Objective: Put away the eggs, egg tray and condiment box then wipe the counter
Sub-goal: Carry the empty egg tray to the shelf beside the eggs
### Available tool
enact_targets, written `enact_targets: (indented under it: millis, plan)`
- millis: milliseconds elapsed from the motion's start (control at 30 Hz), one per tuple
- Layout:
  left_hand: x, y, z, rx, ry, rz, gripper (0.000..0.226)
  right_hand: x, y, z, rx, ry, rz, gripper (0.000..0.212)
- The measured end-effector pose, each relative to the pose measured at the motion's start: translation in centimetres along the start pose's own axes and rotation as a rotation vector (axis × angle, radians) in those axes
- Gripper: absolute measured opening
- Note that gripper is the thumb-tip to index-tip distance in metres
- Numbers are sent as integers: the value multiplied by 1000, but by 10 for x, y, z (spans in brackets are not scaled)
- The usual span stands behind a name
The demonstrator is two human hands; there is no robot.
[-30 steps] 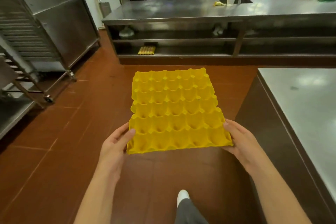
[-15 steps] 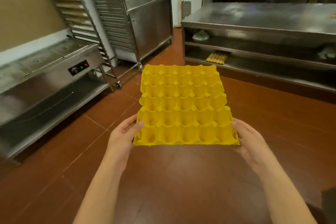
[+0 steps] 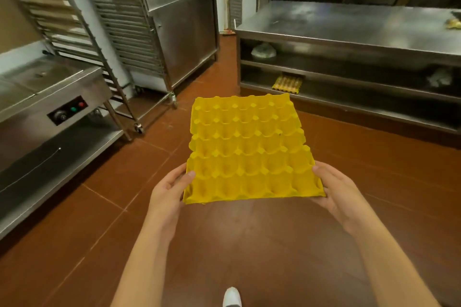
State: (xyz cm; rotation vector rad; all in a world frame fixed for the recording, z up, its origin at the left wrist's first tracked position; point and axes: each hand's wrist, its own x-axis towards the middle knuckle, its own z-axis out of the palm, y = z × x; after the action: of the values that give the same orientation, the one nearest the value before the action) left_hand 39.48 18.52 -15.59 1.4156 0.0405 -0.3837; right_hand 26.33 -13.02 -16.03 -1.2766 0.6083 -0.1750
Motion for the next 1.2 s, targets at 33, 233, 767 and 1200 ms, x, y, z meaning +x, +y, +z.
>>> enact_targets:
  millis: [33,233,767,1200]
  plan:
    - [19,6,4,8,-24,-3,48,12,-5,3,7,24,-9,24]
    - [118,32,38,57,-149,-27,45,73,-22,-2,112,128,-7,28]
    - [353,80,181,185,-153,12,49,336,-109,-54,208,124,28,20]
    - [504,92,249,129,-126,-5,49,499,-168,-72,154,105,56,17]
